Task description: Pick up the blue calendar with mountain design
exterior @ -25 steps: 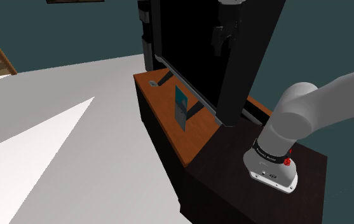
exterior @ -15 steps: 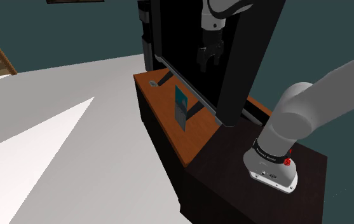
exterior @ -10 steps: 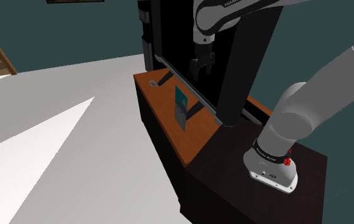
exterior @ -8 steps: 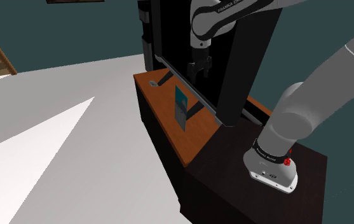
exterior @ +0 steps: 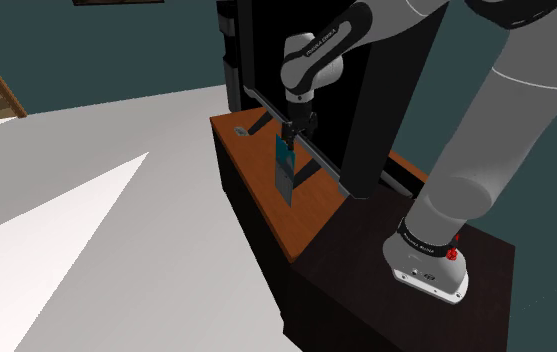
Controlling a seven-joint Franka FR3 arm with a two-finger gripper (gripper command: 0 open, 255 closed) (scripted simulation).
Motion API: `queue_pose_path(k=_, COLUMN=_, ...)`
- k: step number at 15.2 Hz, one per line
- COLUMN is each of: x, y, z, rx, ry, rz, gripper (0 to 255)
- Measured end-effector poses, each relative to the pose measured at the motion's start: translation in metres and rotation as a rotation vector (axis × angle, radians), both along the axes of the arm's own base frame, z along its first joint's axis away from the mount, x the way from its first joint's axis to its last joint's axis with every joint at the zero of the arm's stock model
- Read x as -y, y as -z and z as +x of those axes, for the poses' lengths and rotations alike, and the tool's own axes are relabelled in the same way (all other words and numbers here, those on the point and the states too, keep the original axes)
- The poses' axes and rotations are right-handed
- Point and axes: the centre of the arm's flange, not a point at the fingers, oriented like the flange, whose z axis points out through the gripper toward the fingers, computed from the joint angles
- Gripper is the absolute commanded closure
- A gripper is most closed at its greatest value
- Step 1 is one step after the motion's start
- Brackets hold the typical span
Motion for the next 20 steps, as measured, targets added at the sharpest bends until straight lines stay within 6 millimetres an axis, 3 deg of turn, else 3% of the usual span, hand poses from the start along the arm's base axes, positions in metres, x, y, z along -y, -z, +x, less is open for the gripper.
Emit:
queue_pose_path(k=9, x=-0.001, y=0.055, z=0.009, rx=-0.007, ry=0.004, rz=0.008, gripper=0)
queue_pose_path(k=10, x=-0.001, y=0.057, z=0.010, rx=-0.007, ry=0.004, rz=0.008, gripper=255)
queue_pose_path(k=20, x=-0.002, y=0.059, z=0.010, rx=-0.006, ry=0.004, rz=0.008, gripper=255)
